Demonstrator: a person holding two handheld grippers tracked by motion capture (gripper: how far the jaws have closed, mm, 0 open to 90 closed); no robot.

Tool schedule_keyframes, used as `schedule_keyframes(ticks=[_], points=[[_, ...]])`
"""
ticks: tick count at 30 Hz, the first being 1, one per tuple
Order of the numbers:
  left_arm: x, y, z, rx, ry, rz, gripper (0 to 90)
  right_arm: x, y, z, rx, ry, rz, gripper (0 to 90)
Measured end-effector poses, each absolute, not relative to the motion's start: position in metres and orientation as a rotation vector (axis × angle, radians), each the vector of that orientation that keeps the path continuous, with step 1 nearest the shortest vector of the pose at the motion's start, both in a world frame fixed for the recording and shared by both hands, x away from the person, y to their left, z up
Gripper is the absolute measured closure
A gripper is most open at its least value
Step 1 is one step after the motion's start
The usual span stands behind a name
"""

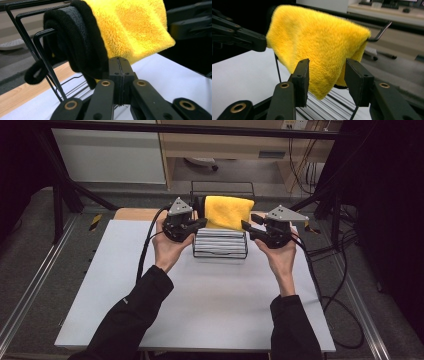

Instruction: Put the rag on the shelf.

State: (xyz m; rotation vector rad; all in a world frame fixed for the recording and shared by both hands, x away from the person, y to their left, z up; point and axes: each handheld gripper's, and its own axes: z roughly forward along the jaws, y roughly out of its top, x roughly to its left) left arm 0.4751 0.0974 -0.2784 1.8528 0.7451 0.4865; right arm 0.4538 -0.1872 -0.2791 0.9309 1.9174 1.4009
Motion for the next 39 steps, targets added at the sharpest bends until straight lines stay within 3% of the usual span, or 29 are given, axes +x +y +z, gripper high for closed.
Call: schedule_keyframes(ticks=[3,7,16,19,29,39], points=[[0.477,0.094,-0.281,1.867,0.743,0.527,90.0,0.465,-0.183,-0.292,0.976,1.919,1.403,58.9],[0.482,0.091,-0.285,1.87,0.754,0.533,90.0,0.471,-0.183,-0.3,1.028,1.893,1.412,81.1],[0.481,0.092,-0.287,1.868,0.741,0.536,90.0,0.474,-0.184,-0.3,1.015,1.895,1.37,82.3],[0.477,0.096,-0.287,1.868,0.724,0.525,88.9,0.469,-0.186,-0.298,0.997,1.909,1.39,76.4],[0.46,0.113,-0.292,1.936,0.717,0.491,58.2,0.446,-0.197,-0.289,0.982,1.933,1.438,44.7],[0.442,0.149,-0.32,1.958,0.755,0.46,35.3,0.433,-0.199,-0.293,0.974,2.001,1.417,19.5]])
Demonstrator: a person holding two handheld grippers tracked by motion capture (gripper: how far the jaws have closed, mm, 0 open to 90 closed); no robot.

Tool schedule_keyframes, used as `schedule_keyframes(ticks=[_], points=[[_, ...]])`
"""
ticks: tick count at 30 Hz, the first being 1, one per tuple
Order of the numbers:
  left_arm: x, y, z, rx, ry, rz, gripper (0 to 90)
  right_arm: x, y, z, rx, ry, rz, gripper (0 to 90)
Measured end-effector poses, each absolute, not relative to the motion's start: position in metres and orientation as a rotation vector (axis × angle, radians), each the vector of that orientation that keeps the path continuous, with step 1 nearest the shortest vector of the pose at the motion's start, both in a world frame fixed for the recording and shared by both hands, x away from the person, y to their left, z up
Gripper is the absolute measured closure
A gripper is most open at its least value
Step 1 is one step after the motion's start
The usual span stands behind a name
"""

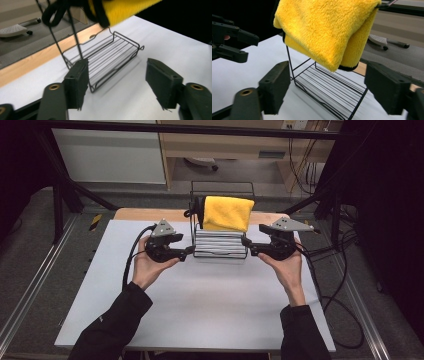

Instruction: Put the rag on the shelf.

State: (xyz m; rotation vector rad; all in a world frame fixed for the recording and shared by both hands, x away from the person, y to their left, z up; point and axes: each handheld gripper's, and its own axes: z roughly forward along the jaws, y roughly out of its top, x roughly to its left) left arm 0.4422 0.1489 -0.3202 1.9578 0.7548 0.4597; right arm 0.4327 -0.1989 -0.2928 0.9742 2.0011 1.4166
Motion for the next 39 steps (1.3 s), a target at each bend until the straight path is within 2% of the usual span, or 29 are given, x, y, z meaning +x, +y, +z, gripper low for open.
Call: schedule_keyframes(ticks=[6,11,24,39], points=[[0.43,0.177,-0.34,1.969,0.793,0.457,22.4,0.424,-0.204,-0.304,1.004,2.035,1.409,11.0],[0.42,0.198,-0.351,1.97,0.825,0.45,15.3,0.416,-0.21,-0.315,1.02,2.06,1.402,7.0],[0.392,0.238,-0.389,1.979,0.884,0.448,11.5,0.397,-0.222,-0.369,1.11,2.115,1.392,2.9],[0.372,0.263,-0.432,2.03,0.935,0.423,9.8,0.381,-0.237,-0.425,1.178,2.206,1.383,0.7]])
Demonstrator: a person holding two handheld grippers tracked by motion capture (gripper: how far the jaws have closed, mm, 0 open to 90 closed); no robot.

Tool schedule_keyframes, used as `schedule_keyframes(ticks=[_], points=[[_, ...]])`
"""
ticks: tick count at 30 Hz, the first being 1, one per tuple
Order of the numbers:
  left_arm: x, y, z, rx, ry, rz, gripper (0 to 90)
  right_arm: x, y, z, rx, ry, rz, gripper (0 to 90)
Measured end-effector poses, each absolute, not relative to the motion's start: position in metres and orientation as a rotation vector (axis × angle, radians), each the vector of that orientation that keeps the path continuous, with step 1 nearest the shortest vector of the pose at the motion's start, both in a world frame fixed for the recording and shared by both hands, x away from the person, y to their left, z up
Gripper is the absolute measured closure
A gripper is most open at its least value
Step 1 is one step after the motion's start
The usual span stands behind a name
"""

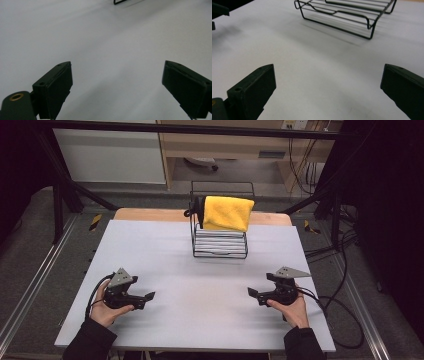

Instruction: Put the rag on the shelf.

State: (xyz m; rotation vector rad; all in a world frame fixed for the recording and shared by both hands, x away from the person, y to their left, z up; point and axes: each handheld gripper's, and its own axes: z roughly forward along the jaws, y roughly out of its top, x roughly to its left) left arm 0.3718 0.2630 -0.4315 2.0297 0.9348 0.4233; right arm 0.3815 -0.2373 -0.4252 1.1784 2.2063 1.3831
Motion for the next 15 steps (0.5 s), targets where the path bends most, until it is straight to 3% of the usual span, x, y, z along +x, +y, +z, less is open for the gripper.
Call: schedule_keyframes(ticks=[15], points=[[0.364,0.277,-0.448,2.032,0.936,0.412,9.8,0.365,-0.259,-0.451,1.23,2.246,1.336,0.7]])
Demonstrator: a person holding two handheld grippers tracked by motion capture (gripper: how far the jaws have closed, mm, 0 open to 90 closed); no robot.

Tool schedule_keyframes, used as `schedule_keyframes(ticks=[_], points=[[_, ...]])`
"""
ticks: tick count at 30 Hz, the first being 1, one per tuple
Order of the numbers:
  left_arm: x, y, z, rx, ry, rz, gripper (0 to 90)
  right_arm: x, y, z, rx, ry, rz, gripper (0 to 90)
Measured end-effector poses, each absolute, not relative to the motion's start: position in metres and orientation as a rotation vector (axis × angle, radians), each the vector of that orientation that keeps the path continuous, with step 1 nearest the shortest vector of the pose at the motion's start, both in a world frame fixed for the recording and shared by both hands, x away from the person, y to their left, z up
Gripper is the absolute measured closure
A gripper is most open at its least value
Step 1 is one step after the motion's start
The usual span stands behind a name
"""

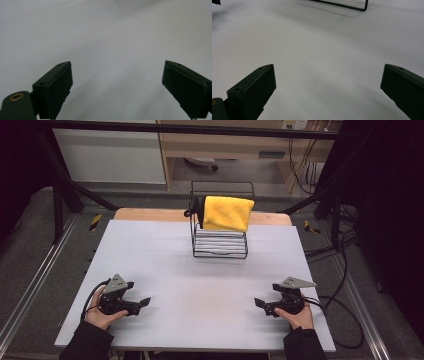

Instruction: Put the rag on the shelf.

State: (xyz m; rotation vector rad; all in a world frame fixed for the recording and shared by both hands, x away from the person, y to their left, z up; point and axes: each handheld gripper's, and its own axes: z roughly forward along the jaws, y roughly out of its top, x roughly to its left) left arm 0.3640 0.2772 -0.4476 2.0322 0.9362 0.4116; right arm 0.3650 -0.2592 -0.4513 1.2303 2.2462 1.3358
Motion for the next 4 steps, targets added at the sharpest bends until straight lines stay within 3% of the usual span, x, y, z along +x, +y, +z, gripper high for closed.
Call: schedule_keyframes(ticks=[4], points=[[0.364,0.2787,-0.4475,2.022,0.943,0.414,9.8,0.3651,-0.2575,-0.4527,1.23,2.263,1.324,0.7]])
